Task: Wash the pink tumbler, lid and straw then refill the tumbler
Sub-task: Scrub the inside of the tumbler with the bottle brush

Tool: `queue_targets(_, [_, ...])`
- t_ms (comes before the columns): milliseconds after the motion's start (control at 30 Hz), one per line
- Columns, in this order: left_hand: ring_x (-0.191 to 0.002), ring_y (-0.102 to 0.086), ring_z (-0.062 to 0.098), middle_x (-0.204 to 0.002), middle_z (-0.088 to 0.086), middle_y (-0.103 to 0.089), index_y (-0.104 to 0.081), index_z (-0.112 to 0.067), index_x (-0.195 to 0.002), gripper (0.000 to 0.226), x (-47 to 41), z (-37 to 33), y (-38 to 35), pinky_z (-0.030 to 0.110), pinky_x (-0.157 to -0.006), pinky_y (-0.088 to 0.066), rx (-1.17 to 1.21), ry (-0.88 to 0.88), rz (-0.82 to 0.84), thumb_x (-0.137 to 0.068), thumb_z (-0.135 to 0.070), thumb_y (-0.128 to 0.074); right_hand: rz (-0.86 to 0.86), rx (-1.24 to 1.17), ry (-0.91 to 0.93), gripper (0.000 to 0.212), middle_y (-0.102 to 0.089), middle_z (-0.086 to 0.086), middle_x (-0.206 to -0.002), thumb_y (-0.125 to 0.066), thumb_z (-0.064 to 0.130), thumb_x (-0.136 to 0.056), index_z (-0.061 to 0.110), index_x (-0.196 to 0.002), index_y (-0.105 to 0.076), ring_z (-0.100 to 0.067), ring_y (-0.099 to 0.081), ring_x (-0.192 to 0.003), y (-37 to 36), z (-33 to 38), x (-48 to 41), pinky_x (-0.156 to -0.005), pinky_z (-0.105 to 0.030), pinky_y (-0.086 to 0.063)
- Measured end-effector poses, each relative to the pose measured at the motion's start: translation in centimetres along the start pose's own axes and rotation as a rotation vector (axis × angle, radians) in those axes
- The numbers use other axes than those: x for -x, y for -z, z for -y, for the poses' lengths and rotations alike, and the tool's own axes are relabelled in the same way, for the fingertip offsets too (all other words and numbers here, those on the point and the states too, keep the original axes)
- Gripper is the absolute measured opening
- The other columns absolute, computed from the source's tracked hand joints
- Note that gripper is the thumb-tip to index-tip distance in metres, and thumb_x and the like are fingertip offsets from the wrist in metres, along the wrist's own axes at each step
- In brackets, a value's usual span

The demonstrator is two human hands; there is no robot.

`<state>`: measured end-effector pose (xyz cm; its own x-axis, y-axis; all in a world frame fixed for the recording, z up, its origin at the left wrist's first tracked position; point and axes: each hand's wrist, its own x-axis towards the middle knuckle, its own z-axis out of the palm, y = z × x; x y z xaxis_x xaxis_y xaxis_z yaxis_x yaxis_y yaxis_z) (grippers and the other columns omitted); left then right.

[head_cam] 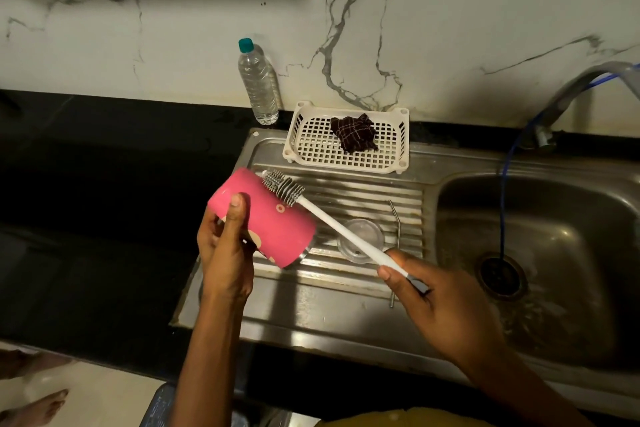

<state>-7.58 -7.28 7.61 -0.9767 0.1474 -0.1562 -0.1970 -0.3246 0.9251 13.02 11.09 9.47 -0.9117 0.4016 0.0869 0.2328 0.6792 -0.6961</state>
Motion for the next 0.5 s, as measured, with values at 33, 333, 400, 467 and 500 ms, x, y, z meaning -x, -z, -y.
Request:
queue_targets(33, [-0.092,-0.066,0.007,-0.105,-0.001,-0.068,-0.058,-0.011,-0.132,0.106,0.0,-0.1,0.1,0.031,-0.076,-0.058,0.009,0.014,0.002,-0.048,-0.067,-0.091,0.007,-0.001,0.01,0.033,-0.06,0.01,-0.064,-0.044,0.063,-0.095,0.069,-0.128,-0.042,-0.008,-0.058,-0.05,0.1,0.0,0.2,-0.044,-0.017,-0.036])
queue_targets(333, [-0.089,-0.069,0.011,-0.098,-0.001,-0.07,-0.06,-0.015,-0.129,0.1,0.0,0.1,0.3,0.031,-0.072,-0.059,0.025,0.018,-0.023,-0.049,-0.065,-0.092,0.097,0.075,-0.089,0.049,-0.057,0.036,-0.065,-0.034,0.078,-0.09,0.058,-0.131,-0.054,0.005,-0.06,-0.059,1.1,-0.9,1.3,-0.051,-0.011,-0.035])
queue_targets(400, [-0.088,-0.069,0.01,-0.096,-0.002,-0.07,-0.063,-0.018,-0.123,0.092,-0.1,0.0,0.3,0.031,-0.072,-0.059,0.029,0.015,-0.01,-0.049,-0.065,-0.092,0.083,0.049,-0.081,0.045,-0.058,0.032,-0.065,-0.035,0.077,-0.091,0.06,-0.129,-0.054,0.005,-0.06,-0.058,1.1,-0.8,1.1,-0.05,-0.011,-0.037])
queue_targets(467, [-0.09,-0.067,0.011,-0.101,0.0,-0.068,-0.062,-0.015,-0.124,0.096,-0.1,0.0,0.1,0.031,-0.073,-0.059,0.028,0.016,-0.004,-0.048,-0.065,-0.092,0.057,0.022,-0.042,0.032,-0.061,0.023,-0.066,-0.035,0.075,-0.092,0.075,-0.123,-0.044,0.0,-0.061,-0.057,0.8,-1.1,0.8,-0.049,-0.014,-0.04])
queue_targets(500, [-0.092,-0.066,0.012,-0.104,0.002,-0.067,-0.06,-0.011,-0.129,0.103,-0.1,0.0,0.0,0.032,-0.074,-0.059,0.028,0.016,-0.01,-0.046,-0.065,-0.093,0.053,0.019,-0.032,0.028,-0.062,0.019,-0.066,-0.034,0.075,-0.092,0.08,-0.12,-0.039,-0.003,-0.061,-0.056,0.7,-1.2,0.7,-0.049,-0.015,-0.04])
